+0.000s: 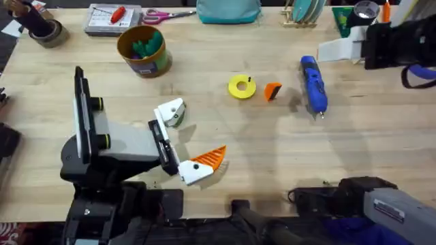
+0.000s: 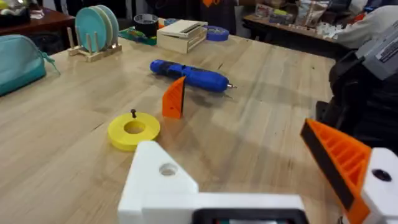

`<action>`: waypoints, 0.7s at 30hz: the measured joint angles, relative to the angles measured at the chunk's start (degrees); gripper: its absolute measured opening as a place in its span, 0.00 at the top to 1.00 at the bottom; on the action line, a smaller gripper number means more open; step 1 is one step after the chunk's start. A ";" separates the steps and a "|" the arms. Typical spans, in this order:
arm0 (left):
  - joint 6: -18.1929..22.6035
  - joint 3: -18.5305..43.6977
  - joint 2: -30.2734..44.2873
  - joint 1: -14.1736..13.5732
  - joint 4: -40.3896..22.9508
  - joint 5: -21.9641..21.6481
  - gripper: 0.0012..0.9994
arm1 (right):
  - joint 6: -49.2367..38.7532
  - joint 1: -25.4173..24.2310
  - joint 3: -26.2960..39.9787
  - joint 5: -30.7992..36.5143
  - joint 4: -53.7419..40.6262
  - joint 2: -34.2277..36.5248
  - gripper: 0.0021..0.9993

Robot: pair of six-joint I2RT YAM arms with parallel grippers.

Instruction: Pick up the gripper from the table and insert it into the empty holder that is missing its gripper. Then pick up a screw, insert it into the mounting hole, and use the screwdriver to tighten it. Finally, clean up the table by picking up the vegetable and placing it into the bucket.

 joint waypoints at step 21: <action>2.40 0.00 0.00 0.00 -0.46 2.61 0.01 | 0.00 0.00 0.00 0.00 0.00 0.00 0.00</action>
